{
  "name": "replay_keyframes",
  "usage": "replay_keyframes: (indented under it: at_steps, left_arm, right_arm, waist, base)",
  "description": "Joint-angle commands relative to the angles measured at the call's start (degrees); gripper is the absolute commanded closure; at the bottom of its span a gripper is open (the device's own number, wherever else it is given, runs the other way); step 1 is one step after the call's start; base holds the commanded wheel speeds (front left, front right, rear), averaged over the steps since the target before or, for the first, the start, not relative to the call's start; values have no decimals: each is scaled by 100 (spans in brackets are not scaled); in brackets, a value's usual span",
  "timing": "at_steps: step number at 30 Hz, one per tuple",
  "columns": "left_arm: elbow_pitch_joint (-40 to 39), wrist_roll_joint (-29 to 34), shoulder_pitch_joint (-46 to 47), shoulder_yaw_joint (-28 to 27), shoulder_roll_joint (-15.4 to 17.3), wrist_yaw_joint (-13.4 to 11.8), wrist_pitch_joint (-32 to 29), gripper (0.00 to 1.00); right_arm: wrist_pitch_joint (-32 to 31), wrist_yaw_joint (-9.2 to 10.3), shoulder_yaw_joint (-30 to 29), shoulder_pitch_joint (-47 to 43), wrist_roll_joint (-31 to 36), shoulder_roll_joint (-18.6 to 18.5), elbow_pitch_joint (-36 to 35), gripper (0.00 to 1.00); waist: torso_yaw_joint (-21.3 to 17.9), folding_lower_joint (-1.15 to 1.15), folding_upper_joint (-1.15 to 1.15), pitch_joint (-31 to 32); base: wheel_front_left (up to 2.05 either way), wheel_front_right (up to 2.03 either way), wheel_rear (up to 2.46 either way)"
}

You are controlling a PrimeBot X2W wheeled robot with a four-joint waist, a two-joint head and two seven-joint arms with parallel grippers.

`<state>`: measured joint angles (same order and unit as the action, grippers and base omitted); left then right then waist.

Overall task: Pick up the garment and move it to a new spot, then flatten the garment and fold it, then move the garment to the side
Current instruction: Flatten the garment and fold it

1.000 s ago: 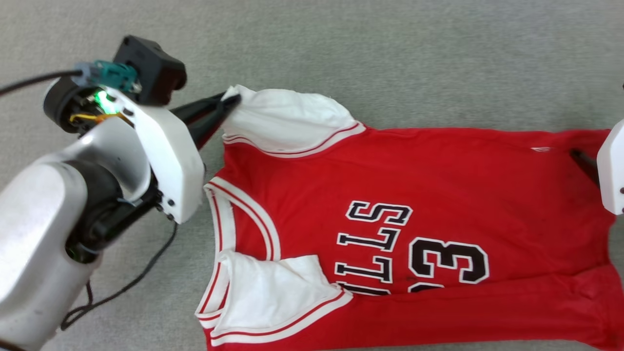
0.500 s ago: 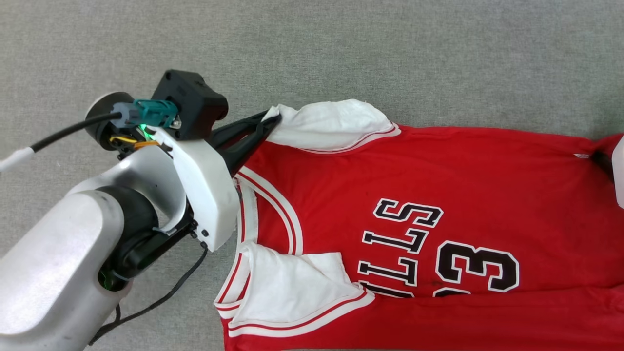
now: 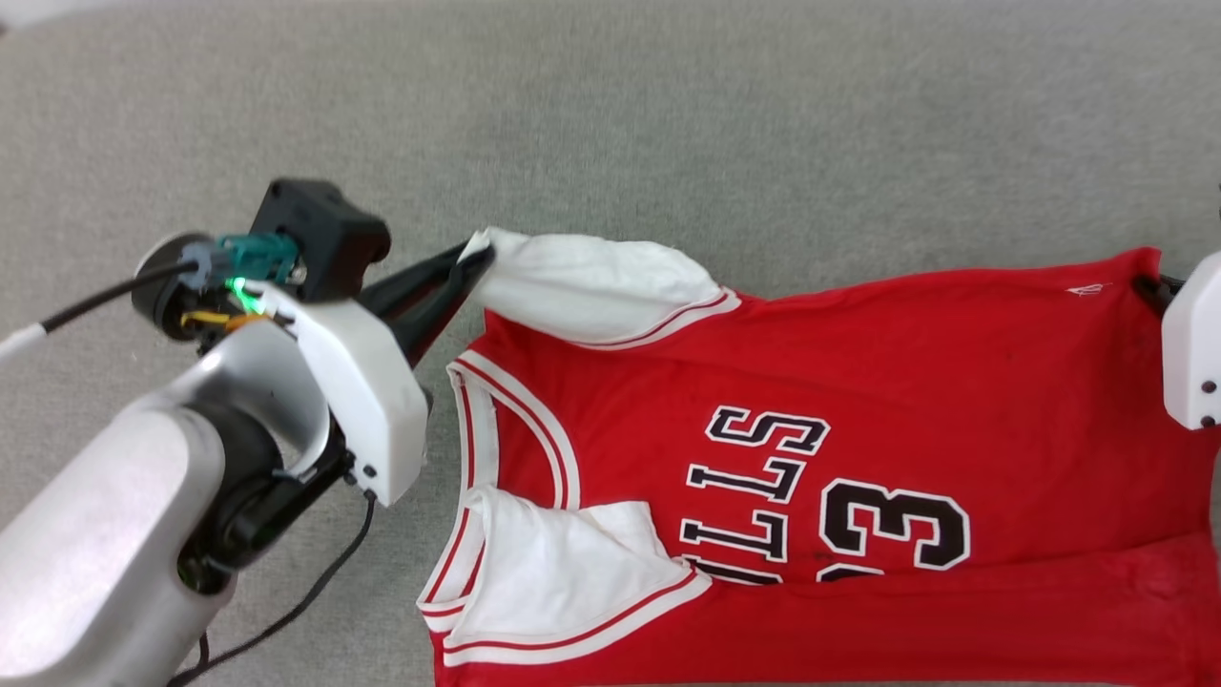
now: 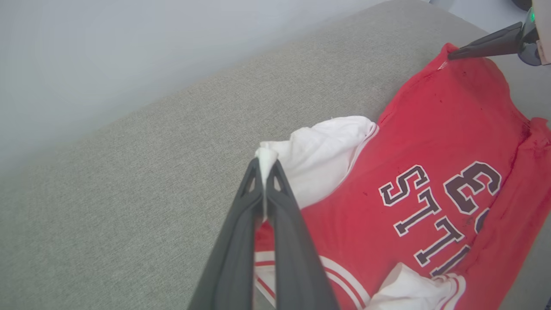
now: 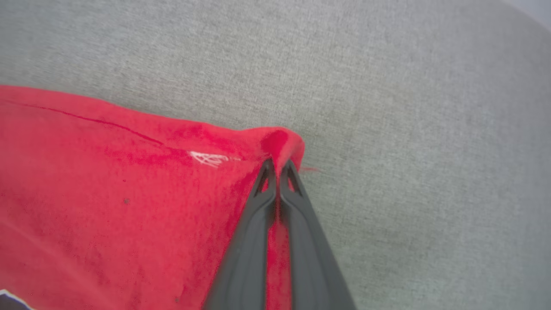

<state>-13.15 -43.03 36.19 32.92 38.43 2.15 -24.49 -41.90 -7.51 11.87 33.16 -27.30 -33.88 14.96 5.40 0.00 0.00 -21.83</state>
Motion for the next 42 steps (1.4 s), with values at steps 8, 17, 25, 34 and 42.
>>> replay_keyframes:
  at_steps: [8, 17, 25, 34, 42]
  left_arm:
    - [-286, -168, -933, -52, 330, -265, 78, 100]
    - [-635, -467, -2329, 71, 768, -613, 143, 100]
    - [-248, -624, -3117, 455, 706, -578, 217, 100]
    - [496, -293, -3110, 817, 403, -379, 463, 100]
    - [862, -42, -2946, 1011, 142, -290, 632, 100]
  right_arm:
    - [418, 5, -397, -1141, -228, -103, -780, 100]
    - [825, 5, -483, -2502, 1, -27, -1397, 100]
    - [980, 5, -30, -3303, 246, -485, -1336, 100]
    - [1110, 5, 320, -3405, 266, -639, -1026, 100]
    - [1139, 5, 476, -3290, 256, -593, -833, 100]
  waist:
    - [-111, 0, 0, 754]
    - [-90, 0, 0, 1110]
    - [-90, 0, 0, 1185]
    - [-105, 0, 0, 1167]
    - [-105, 0, 0, 1100]
  base:
    - [0, 0, 0]
    - [0, 0, 0]
    - [0, 0, 0]
    - [0, 0, 0]
    - [0, 0, 0]
